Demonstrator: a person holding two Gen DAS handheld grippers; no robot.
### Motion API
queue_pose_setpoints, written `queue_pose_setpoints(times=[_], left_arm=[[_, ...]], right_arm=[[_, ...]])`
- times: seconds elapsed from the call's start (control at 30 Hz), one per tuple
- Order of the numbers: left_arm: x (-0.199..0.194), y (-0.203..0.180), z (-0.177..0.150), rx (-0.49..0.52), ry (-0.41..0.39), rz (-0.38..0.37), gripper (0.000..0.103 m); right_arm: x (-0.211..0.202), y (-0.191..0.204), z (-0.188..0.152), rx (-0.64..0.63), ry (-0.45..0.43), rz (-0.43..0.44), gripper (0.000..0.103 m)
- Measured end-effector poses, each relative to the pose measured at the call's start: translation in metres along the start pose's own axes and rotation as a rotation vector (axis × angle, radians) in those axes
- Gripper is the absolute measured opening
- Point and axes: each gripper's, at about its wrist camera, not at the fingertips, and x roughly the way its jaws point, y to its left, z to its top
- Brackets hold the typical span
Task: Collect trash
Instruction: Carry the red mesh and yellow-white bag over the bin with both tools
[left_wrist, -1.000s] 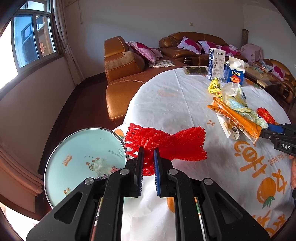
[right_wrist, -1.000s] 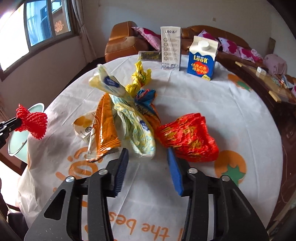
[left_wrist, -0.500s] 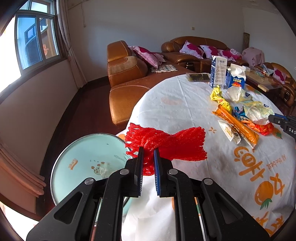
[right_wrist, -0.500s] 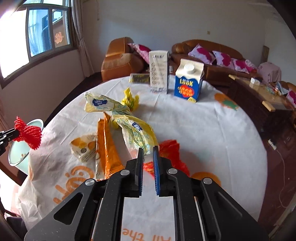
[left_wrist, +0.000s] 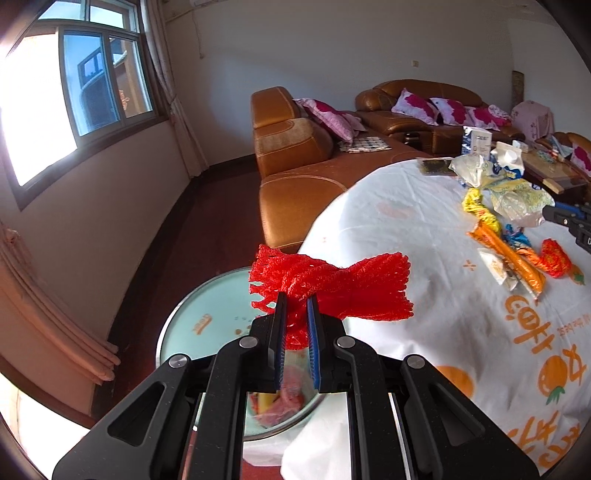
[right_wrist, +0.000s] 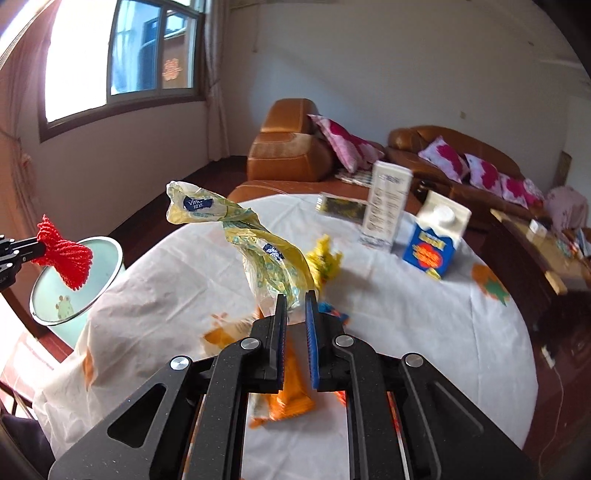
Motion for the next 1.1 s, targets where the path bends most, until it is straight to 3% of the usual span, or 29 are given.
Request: queue_pose_setpoints(times=[0.47,1.1], left_arm=[[0.011,0.055,-0.020,-0.042,0.052,0.169,0.010],[0.029,0.096,-0.034,-0.092,0.122,0.242,0.010]], right_arm=[[0.035,0.084,0.032,-0.213,-0.027,0.093,0.010],[0.075,0.142,0.054,-0.306,-0.004,0.181,0.010]])
